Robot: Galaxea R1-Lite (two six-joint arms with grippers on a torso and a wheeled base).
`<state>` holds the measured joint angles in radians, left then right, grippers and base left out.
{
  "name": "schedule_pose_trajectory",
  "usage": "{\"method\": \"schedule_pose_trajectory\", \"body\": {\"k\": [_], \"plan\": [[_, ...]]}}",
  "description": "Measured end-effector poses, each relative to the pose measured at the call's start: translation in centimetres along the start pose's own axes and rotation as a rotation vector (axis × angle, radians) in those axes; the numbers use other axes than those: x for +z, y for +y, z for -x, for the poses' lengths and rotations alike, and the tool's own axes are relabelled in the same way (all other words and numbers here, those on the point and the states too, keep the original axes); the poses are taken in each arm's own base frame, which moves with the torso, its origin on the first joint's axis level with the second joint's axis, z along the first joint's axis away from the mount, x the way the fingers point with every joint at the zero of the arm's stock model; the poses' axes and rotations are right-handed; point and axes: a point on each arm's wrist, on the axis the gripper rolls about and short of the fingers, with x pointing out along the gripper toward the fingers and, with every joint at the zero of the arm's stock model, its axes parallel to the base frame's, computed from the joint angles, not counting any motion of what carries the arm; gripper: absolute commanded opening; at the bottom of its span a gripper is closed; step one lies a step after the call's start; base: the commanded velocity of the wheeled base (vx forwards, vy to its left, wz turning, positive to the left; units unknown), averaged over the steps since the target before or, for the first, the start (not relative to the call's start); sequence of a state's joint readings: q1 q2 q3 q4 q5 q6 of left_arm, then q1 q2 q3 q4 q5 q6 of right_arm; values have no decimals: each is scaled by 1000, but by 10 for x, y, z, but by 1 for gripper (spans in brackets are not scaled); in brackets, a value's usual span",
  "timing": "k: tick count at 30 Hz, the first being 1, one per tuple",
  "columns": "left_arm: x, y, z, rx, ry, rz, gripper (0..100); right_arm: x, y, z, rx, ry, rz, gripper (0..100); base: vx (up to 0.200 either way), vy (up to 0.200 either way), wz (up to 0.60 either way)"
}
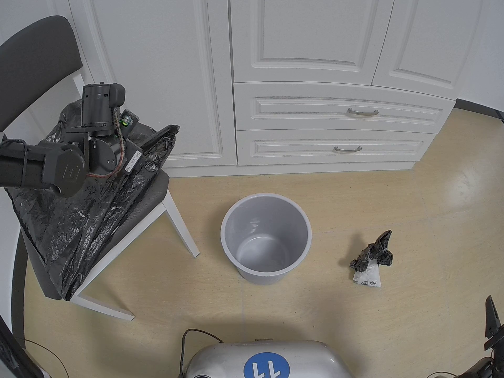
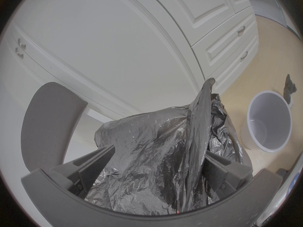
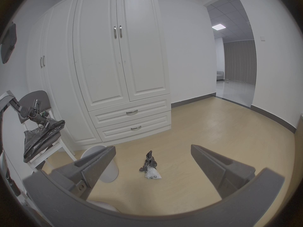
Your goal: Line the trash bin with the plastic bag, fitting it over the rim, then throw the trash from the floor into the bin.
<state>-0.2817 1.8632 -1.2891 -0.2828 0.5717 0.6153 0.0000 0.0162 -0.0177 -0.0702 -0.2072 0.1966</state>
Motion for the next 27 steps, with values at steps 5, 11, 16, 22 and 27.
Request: {"method": "schedule_pose_trajectory", "body": {"k": [5,11,16,22,27], "plan": [[-3,-4,-4,-2,15,-8,100,0,0,0,-1,0,0,100,0,0,0],[-5,-4,-7,20,37,-15,100,0,0,0,-2,0,0,100,0,0,0],[-5,-4,-7,22,37,-17,100,0,0,0,-3,-1,0,100,0,0,0],[-5,-4,-7,22,39,-16,0,0,0,0,-3,0,0,100,0,0,0],[-4,-5,-5,21,34,-11,0,0,0,0,-3,-1,1,100,0,0,0]]}}
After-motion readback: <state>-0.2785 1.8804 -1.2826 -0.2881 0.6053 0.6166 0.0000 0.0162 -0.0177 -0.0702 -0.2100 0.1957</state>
